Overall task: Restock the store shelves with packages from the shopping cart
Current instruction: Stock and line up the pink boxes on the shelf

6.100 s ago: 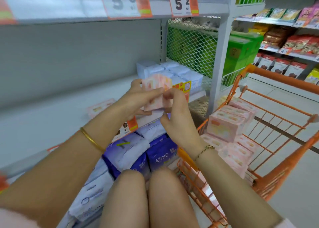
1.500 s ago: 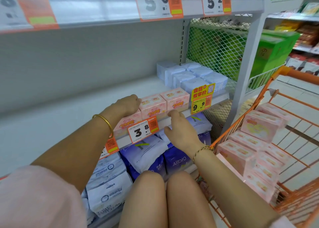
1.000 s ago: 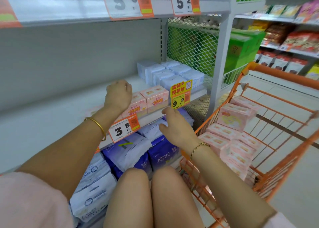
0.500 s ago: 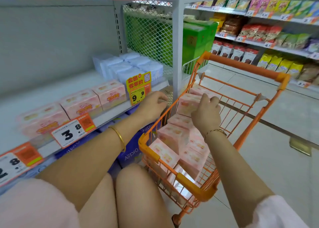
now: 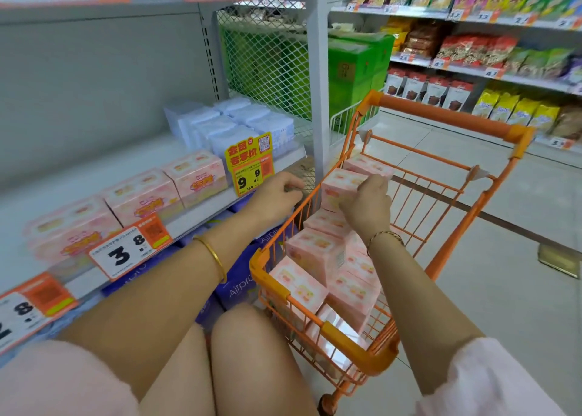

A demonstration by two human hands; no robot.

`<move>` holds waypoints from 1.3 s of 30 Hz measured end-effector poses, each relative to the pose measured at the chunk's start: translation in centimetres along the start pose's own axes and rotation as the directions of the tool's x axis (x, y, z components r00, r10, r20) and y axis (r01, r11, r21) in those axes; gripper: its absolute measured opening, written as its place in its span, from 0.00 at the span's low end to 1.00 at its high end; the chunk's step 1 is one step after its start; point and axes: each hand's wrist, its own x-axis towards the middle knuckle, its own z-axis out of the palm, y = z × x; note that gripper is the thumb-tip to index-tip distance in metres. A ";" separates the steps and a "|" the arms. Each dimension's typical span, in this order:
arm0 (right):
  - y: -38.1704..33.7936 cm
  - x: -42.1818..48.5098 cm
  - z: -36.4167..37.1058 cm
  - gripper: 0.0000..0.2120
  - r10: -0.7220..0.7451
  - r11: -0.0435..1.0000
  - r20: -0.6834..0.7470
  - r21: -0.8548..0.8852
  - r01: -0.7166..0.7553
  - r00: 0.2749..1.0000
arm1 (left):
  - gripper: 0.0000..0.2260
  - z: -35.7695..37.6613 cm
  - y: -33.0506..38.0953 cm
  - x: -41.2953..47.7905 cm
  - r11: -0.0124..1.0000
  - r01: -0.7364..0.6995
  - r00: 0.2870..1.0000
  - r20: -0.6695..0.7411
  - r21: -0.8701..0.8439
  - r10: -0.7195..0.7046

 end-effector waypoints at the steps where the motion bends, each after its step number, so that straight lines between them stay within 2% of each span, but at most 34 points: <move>1: 0.0 0.0 0.0 0.24 0.000 1.000 0.000 -0.017 0.000 1.000 | 0.10 0.0 0.1 0.0 1.000 0.005 1.000 0.003 -0.007 -0.005; 5: -0.1 -0.2 -0.3 0.23 -0.013 0.996 -0.010 -0.084 0.013 1.000 | 0.11 0.1 0.6 -0.5 0.999 0.014 1.000 0.025 -0.037 -0.013; 8: 0.2 -0.7 -0.5 0.28 -0.070 0.993 -0.052 -0.100 0.064 0.996 | 0.12 0.6 1.3 -1.1 0.995 0.031 0.999 0.039 -0.093 -0.028; 10: 0.2 -1.1 -0.7 0.33 -0.097 0.990 -0.079 -0.114 0.088 0.992 | 0.13 0.9 1.8 -1.4 0.987 0.053 0.998 0.048 -0.150 -0.046; 12: -0.3 -1.9 -1.0 0.32 -0.146 0.983 -0.161 -0.136 0.125 0.976 | 0.13 0.8 2.2 -1.5 0.958 0.112 0.992 0.079 -0.263 -0.094; 14: -1.4 -3.2 -1.3 0.28 -0.250 0.967 -0.266 -0.118 0.226 0.931 | 0.11 0.2 2.7 -1.7 0.865 0.231 0.972 0.148 -0.446 -0.183; 17: -3.6 -5.9 -0.6 0.27 -0.503 0.859 -0.362 -0.110 0.499 0.785 | 0.18 -1.3 3.2 -2.1 0.660 0.365 0.930 0.285 -0.657 -0.230; 20: -5.3 -7.8 0.6 0.30 -0.660 0.740 -0.260 -0.064 0.669 0.705 | 0.17 -3.7 2.6 -2.5 0.652 0.298 0.954 0.197 -0.697 -0.225; 22: -6.2 -8.6 1.0 0.28 -0.739 0.661 -0.129 0.054 0.749 0.661 | 0.10 -5.9 1.5 -3.1 0.677 0.238 0.964 0.084 -0.696 -0.253; 24: -7.3 -9.4 1.3 0.25 -0.789 0.603 -0.020 0.164 0.781 0.614 | 0.12 -8.4 0.4 -3.7 0.681 0.215 0.955 0.006 -0.700 -0.295; 25: -7.8 -9.7 1.6 0.24 -0.793 0.593 -0.007 0.222 0.774 0.609 | 0.16 -9.7 -0.1 -4.2 0.686 0.210 0.951 -0.019 -0.696 -0.310; 27: -9.4 -10.0 2.3 0.19 -0.742 0.620 -0.033 0.346 0.704 0.669 | 0.20 -12.0 -0.9 -5.1 0.724 0.208 0.953 -0.031 -0.658 -0.302; 30: -12.8 -9.7 3.4 0.20 -0.654 0.659 -0.007 0.485 0.575 0.756 | 0.17 -15.0 -1.3 -6.6 0.808 0.152 0.960 -0.109 -0.569 -0.257; 33: -16.7 -10.2 4.2 0.30 -0.643 0.637 0.183 0.666 0.388 0.743 | 0.21 -18.0 -1.5 -7.7 0.933 0.086 0.959 -0.224 -0.350 -0.173; 35: -18.7 -10.8 4.8 0.33 -0.644 0.644 0.279 0.700 0.308 0.712 | 0.24 -20.1 -1.9 -8.3 0.965 0.055 0.943 -0.305 -0.255 -0.134; 37: -20.1 -11.3 5.7 0.34 -0.635 0.683 0.342 0.667 0.297 0.693 | 0.24 -22.3 -2.5 -8.8 0.982 0.044 0.905 -0.410 -0.184 -0.118; 39: -20.9 -11.7 6.8 0.34 -0.631 0.720 0.354 0.599 0.351 0.690 | 0.21 -24.3 -3.2 -9.4 0.991 0.038 0.865 -0.493 -0.128 -0.097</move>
